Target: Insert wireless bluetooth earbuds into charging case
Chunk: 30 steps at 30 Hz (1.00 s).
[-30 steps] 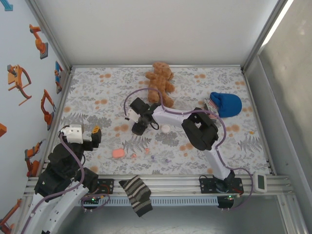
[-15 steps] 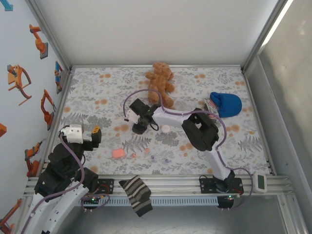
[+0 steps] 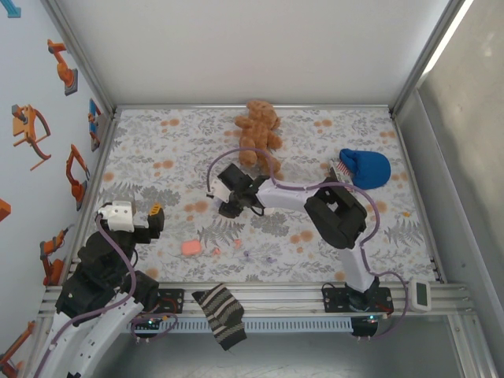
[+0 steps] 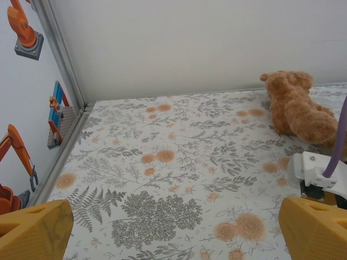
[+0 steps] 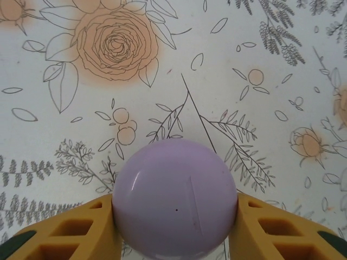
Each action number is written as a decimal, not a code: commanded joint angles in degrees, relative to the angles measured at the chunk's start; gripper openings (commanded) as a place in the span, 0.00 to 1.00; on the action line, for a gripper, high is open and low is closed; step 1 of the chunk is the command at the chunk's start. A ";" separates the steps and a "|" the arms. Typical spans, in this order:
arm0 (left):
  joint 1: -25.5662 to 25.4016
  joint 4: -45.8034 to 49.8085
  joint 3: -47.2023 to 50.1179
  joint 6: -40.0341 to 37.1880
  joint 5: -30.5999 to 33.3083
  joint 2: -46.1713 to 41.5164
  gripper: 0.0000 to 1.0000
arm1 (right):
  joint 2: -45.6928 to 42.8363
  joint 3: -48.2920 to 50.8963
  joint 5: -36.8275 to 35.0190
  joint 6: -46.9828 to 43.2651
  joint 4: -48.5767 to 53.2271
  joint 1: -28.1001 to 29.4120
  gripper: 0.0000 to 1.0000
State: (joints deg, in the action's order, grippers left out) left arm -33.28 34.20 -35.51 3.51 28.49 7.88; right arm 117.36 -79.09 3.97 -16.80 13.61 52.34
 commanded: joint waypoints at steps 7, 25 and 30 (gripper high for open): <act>0.48 -3.76 -1.18 13.31 -12.01 11.30 0.96 | -15.97 11.94 -4.07 -2.24 -12.82 -0.13 0.44; 11.92 -22.33 -11.61 31.12 -59.40 37.83 0.97 | -41.17 23.22 -7.56 -12.46 -15.75 -0.48 0.44; 11.79 -30.26 -11.12 35.53 -69.63 41.03 0.87 | -44.51 23.37 -5.72 -13.59 -13.70 -0.48 0.44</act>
State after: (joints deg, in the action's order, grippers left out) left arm -21.65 11.46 -46.39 34.79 -30.57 47.97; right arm 74.76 -56.18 -3.09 -28.60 -0.56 52.16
